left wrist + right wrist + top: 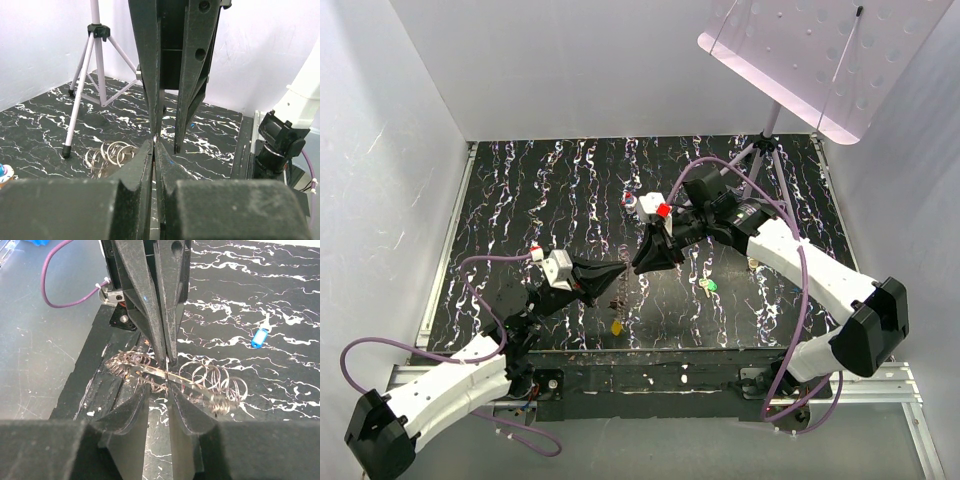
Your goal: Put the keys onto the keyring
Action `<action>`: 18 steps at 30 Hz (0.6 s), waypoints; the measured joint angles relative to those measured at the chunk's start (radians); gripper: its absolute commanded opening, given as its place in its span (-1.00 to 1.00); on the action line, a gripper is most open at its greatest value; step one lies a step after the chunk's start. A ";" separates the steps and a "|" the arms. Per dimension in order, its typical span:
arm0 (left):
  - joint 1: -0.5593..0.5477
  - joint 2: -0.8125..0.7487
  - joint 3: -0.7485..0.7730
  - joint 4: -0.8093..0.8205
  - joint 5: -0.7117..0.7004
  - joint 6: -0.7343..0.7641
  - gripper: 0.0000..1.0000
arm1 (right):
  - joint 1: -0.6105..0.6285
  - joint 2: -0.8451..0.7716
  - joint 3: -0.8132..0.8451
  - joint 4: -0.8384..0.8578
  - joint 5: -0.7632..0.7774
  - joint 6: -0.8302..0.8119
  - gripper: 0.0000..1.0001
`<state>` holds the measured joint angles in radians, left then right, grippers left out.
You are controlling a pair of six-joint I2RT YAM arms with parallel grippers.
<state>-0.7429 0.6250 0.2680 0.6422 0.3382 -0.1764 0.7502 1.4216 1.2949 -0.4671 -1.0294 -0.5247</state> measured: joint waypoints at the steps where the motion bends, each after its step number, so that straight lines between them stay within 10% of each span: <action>1: 0.000 0.002 0.000 0.005 0.000 -0.002 -1.00 | 0.002 0.003 0.000 0.000 -0.001 0.002 -0.43; 18: 0.000 0.036 -0.013 0.052 0.006 -0.030 -1.00 | 0.006 0.023 0.000 0.006 -0.014 0.032 -0.44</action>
<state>-0.7429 0.6609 0.2546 0.6945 0.3447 -0.2062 0.7559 1.4441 1.2949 -0.4606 -1.0431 -0.4923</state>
